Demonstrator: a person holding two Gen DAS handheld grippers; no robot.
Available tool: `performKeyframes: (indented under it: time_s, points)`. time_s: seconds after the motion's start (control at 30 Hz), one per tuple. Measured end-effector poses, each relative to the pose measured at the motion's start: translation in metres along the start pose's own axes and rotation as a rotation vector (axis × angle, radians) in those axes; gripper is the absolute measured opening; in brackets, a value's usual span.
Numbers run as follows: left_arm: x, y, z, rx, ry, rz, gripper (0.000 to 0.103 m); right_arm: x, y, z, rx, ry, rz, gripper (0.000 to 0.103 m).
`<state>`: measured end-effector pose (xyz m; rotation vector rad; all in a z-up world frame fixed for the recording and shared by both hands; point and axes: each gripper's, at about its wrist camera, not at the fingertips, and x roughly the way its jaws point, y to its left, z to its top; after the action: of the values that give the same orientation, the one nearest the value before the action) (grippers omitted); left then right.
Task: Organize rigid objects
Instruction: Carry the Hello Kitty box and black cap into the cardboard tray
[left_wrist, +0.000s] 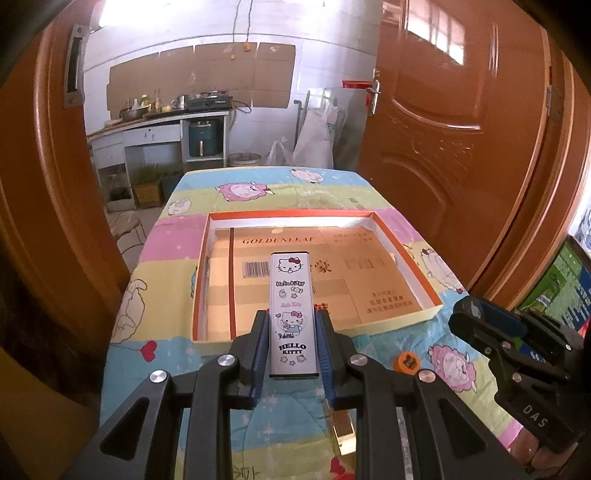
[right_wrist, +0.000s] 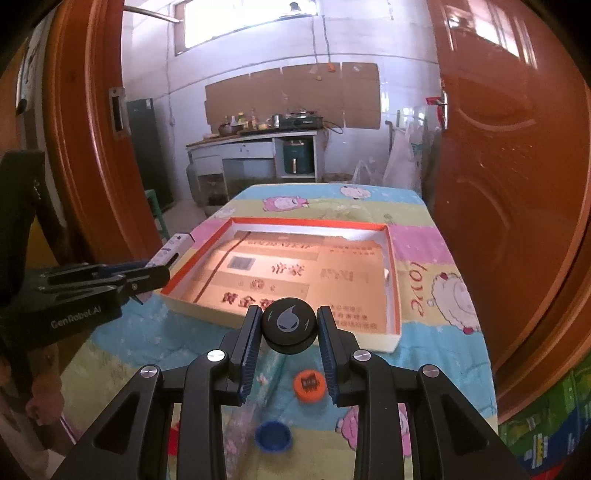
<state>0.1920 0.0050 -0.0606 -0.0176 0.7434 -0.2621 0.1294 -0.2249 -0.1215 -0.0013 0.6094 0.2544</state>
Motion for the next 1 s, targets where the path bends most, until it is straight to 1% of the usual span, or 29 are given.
performKeyframes:
  time_s: [0.2,0.53,0.73,1.0]
  points:
    - [0.013,0.004,0.016,-0.012,0.011,0.003,0.025,0.016,-0.004,0.018,0.005,0.005,0.011,0.031]
    - [0.053,0.016,0.054,-0.050,0.064,0.030,0.025,0.053,-0.020,0.052,-0.005,0.024,0.029,0.031]
    - [0.086,0.021,0.076,-0.051,0.105,0.056,0.025,0.083,-0.028,0.073,-0.037,0.046,0.057,0.031]
    - [0.123,0.027,0.093,-0.062,0.161,0.068,0.025,0.135,-0.049,0.095,-0.037,0.111,0.092,0.031]
